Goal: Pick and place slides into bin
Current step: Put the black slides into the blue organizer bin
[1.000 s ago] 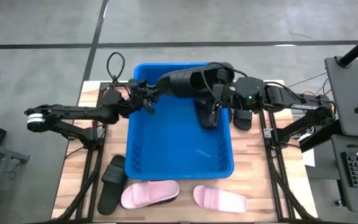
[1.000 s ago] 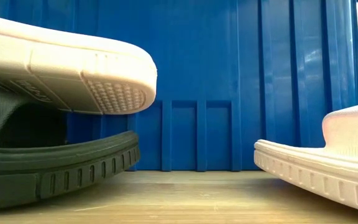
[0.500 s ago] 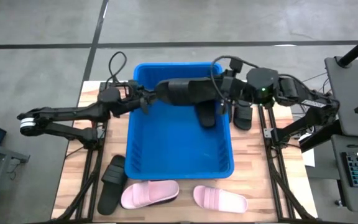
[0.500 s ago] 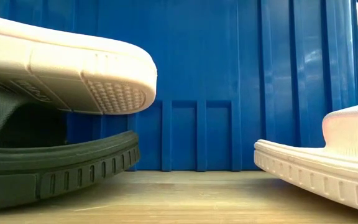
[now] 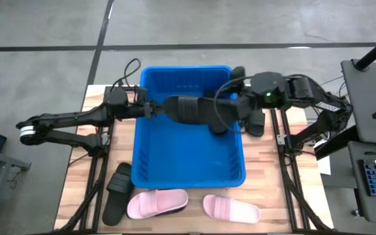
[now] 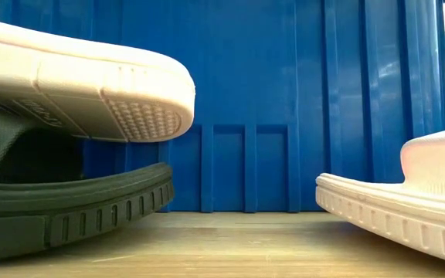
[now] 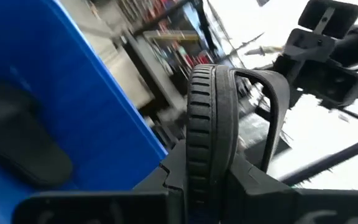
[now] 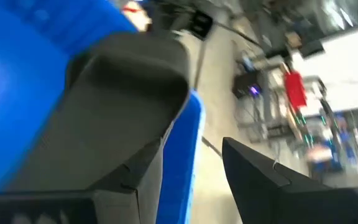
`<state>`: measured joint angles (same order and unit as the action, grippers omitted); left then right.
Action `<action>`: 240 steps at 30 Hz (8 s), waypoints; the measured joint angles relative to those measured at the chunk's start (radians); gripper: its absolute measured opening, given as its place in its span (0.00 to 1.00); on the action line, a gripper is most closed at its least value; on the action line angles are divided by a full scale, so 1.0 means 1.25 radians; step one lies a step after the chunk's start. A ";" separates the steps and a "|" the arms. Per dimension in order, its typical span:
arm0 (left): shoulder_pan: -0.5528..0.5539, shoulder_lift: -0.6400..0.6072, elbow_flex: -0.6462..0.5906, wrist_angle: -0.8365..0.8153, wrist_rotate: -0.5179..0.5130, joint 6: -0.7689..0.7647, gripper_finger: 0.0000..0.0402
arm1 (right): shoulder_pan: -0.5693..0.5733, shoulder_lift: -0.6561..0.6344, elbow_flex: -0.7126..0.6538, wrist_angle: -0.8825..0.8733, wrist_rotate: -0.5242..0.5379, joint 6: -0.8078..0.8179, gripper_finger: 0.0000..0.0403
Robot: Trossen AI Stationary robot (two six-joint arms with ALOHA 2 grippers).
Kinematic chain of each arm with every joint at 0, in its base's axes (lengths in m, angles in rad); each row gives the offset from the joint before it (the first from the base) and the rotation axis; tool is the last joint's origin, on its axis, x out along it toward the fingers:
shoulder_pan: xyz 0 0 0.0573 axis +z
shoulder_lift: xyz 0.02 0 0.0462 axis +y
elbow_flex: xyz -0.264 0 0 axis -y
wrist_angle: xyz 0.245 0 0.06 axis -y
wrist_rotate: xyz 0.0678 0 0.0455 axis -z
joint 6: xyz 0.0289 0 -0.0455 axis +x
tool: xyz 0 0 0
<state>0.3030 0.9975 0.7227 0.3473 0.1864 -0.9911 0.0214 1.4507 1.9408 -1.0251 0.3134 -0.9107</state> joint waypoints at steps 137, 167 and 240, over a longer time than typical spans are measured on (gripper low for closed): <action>0.051 -0.013 0.001 0.190 -0.174 0.365 0.60 | -0.322 0.135 -0.608 0.453 0.315 0.539 0.02; 0.051 -0.013 -0.003 0.190 -0.174 0.358 0.60 | -0.362 0.136 -0.681 0.454 0.241 0.524 0.03; 0.051 -0.010 -0.008 0.187 -0.173 0.359 0.60 | -0.348 0.168 -0.479 0.042 0.185 0.518 0.38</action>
<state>0.3664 0.9852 0.7124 0.5816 -0.0303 -0.5426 -0.4137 1.6611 1.3421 -0.9732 0.5443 -0.2629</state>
